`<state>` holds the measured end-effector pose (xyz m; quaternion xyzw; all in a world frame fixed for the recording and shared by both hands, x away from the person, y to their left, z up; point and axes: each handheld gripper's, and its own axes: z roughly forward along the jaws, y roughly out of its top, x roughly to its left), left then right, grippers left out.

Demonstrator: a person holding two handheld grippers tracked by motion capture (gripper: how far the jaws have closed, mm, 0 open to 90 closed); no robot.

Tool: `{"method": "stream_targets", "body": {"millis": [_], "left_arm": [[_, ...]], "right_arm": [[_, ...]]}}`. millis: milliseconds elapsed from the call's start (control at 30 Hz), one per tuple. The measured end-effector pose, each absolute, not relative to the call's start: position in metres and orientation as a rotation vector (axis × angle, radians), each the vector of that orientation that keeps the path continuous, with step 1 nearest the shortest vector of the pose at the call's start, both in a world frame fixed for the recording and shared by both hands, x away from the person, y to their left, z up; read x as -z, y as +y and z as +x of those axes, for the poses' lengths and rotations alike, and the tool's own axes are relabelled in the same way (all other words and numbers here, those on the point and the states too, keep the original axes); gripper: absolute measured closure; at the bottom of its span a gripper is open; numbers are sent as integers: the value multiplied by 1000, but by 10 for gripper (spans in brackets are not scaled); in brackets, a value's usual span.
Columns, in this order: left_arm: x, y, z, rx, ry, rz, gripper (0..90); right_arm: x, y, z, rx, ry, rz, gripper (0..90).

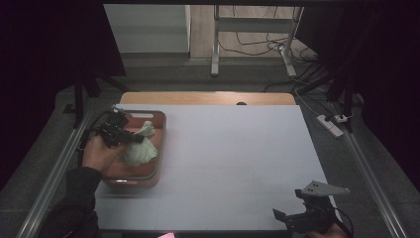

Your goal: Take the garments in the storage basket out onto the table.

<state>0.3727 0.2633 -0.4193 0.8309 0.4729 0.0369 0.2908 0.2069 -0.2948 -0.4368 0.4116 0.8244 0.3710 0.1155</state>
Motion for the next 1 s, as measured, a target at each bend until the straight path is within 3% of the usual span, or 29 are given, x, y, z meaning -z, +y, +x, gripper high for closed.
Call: {"method": "stream_targets", "body": {"millis": [1000], "left_arm": [[370, 214, 375, -131, 1070, 2190, 781]], "right_arm": [[437, -296, 207, -1099, 2415, 1213, 0]]}}
